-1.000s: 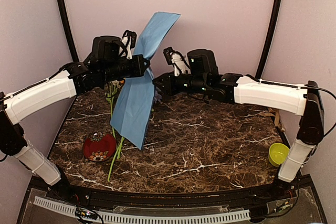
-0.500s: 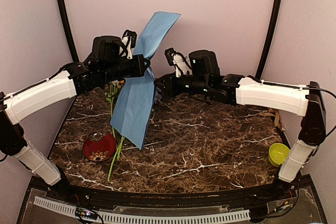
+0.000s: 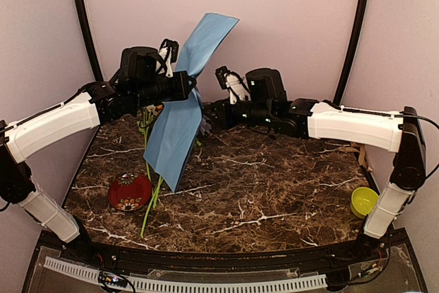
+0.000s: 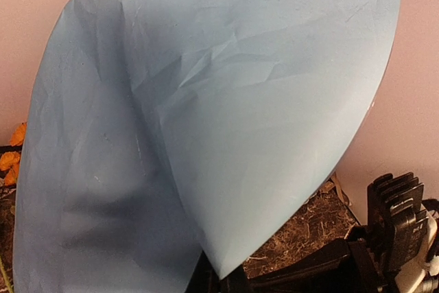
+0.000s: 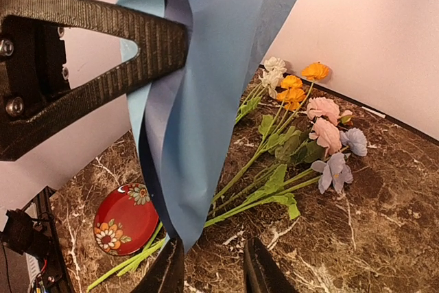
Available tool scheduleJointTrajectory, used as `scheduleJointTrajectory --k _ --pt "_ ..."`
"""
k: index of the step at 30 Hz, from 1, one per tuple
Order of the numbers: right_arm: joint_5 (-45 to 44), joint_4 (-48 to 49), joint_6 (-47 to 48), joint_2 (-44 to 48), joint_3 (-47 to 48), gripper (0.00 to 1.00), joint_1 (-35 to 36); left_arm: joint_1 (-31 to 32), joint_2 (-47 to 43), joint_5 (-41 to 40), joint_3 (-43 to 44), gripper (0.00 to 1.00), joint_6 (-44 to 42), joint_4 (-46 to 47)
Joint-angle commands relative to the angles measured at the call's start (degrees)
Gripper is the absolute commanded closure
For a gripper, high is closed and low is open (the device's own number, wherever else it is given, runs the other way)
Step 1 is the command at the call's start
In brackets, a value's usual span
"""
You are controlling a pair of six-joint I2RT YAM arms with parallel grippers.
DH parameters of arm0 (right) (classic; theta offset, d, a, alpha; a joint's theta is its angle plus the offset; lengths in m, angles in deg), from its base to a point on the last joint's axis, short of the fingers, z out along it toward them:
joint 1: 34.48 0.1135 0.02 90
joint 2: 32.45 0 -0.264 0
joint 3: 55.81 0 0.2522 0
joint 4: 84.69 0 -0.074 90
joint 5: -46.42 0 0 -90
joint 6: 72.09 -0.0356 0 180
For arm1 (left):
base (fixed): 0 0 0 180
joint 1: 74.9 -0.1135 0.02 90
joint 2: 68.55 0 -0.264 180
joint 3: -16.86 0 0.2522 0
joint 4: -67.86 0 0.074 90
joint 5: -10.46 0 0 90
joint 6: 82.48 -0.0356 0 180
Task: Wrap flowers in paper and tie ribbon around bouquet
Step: Pass from the left arm to the right
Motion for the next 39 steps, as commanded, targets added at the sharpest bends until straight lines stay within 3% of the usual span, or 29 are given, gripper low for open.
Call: scheduleJointTrajectory --k 1,23,24,25,26,28,31,36,39 --pt "-0.7 0.3 0.1 -0.2 -0.8 0.7 0.2 0.3 -0.8 -0.7 -0.6 1.0 -0.9 1.6" --pt "-2.4 0.9 -1.1 -6.2 7.3 0.69 0.4 1.9 0.9 1.7 -2.9 1.0 2.5 4.5" --pt "-2.1 1.0 -1.1 -6.3 7.5 0.74 0.4 1.9 0.8 1.8 -3.0 1.0 2.4 4.7" --pt "-1.8 0.8 -1.2 -6.4 7.7 0.91 0.3 1.9 0.7 2.0 -3.1 1.0 2.2 4.7" --pt "-1.8 0.5 -1.3 -6.3 7.8 1.0 0.2 1.9 0.6 2.1 -3.1 1.0 1.7 4.8" --pt "-2.0 0.1 -1.7 -5.3 7.3 1.0 -0.2 1.9 0.3 1.9 -2.9 1.0 0.6 4.5" --pt "-1.7 0.1 -2.5 -2.2 5.6 1.0 -1.2 1.7 0.8 0.5 -2.1 0.76 -1.6 2.6" --pt "1.0 1.2 -4.5 1.1 2.9 1.0 -2.7 1.5 2.0 4.8 -2.5 0.51 -3.3 0.7" --pt "1.6 0.5 -5.0 2.1 2.2 1.0 -3.7 1.5 1.7 9.0 -3.9 0.43 -5.3 1.0"
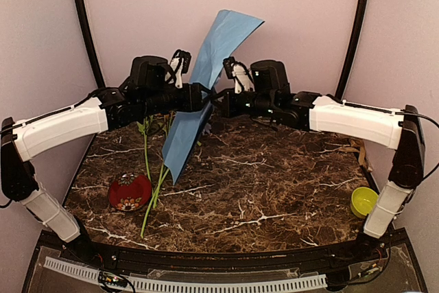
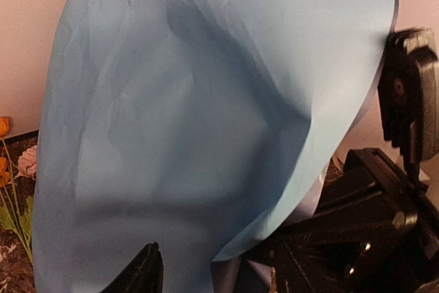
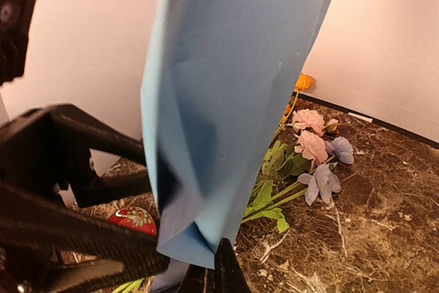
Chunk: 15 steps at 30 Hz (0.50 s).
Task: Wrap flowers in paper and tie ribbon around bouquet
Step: Pass from the left arm to the right
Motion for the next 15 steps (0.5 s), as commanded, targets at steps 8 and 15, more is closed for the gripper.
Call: scheduleJointTrajectory --k 8,15 --pt "4.8 -1.3 -1.7 4.9 0.3 1.0 -3.0 0.2 0.2 8.6 -1.6 0.44 -10.8 -6.7" --pt "7.7 -1.8 -1.0 4.6 0.7 1.0 -3.1 0.2 1.5 7.6 -1.8 0.58 -12.4 -5.8"
